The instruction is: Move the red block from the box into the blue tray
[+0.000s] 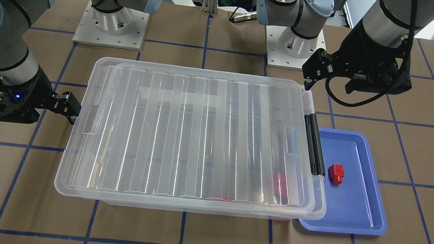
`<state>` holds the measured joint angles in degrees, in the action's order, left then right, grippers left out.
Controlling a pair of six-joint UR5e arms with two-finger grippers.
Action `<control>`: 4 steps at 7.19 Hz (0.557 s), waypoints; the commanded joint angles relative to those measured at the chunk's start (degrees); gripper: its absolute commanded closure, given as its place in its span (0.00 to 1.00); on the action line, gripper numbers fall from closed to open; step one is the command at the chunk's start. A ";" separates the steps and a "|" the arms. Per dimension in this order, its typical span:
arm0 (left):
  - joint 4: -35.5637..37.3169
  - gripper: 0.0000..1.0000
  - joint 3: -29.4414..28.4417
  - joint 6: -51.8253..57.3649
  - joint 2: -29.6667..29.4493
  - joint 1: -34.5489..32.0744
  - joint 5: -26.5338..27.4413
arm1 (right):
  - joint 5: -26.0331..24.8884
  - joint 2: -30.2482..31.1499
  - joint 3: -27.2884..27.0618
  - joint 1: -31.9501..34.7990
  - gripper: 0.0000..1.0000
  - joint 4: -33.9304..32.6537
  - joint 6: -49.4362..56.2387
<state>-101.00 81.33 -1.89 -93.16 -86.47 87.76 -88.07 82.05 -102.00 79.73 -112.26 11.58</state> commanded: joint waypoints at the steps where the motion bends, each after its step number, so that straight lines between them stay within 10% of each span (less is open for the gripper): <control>1: 0.10 0.00 3.55 -2.96 1.04 -0.98 0.39 | -0.69 -0.31 0.05 2.43 0.05 0.02 -0.06; 4: 0.80 0.00 7.51 -2.16 3.50 -0.98 0.57 | -0.87 -0.58 1.89 1.92 0.02 -0.24 0.81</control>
<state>-100.46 87.43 -4.57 -90.51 -87.43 88.25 -88.74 81.57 -101.04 82.00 -112.40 12.01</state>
